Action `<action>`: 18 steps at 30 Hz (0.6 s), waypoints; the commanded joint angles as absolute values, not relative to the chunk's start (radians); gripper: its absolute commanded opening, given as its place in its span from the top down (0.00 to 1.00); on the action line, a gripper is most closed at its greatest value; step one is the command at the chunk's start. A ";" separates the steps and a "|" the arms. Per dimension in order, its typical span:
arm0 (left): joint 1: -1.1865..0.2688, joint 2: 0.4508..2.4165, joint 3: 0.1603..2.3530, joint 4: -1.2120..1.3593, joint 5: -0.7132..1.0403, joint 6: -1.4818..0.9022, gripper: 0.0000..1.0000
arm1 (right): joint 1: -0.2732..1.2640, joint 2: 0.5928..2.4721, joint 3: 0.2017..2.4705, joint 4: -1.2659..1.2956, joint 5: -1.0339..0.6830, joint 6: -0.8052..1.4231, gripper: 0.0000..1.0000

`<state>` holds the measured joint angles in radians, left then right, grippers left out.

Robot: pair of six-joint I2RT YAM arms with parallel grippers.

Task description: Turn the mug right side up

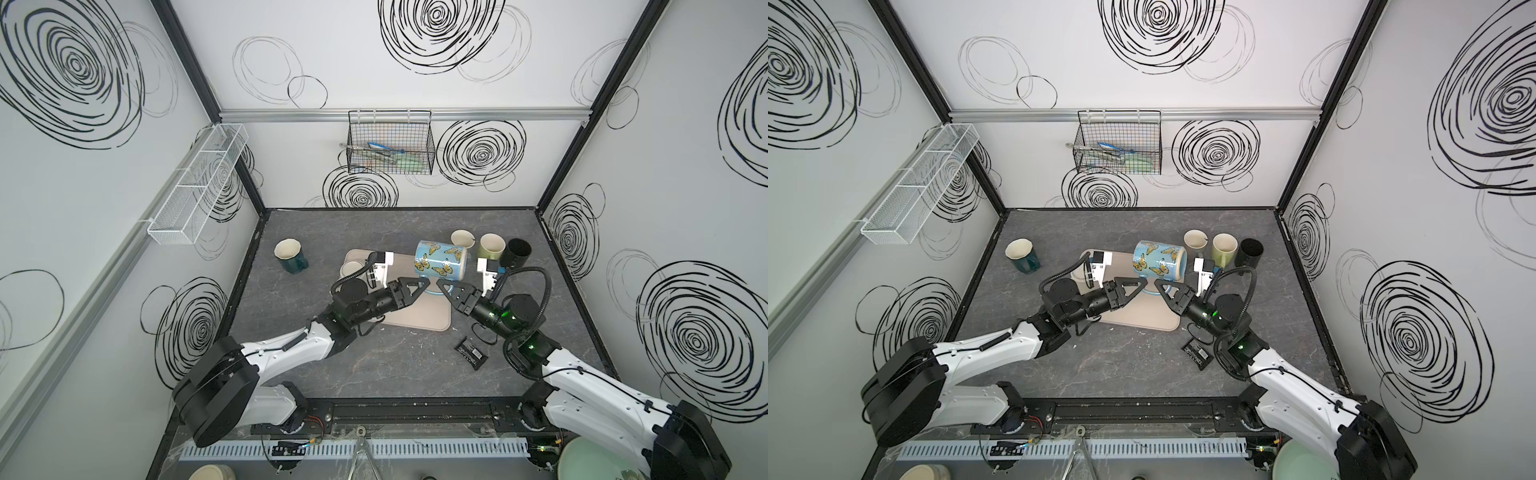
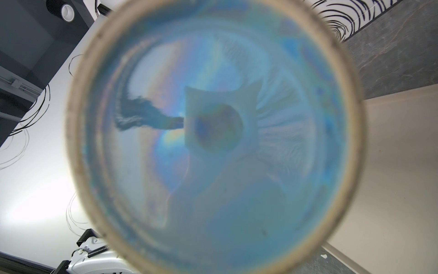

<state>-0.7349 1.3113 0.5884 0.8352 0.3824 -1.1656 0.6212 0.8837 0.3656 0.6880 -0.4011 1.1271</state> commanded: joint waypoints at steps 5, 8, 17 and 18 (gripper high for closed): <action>-0.727 1.318 0.601 0.951 0.384 -1.193 0.48 | 0.618 0.885 0.413 0.899 -0.403 1.138 1.00; -0.728 1.317 0.612 0.943 0.379 -1.185 0.50 | 0.618 0.895 0.411 0.915 -0.408 1.144 1.00; -0.730 1.325 0.624 0.968 0.376 -1.196 0.53 | 0.620 0.936 0.399 0.961 -0.414 1.175 1.00; -0.730 1.328 0.627 0.974 0.375 -1.199 0.52 | 0.620 0.940 0.399 0.964 -0.416 1.177 1.00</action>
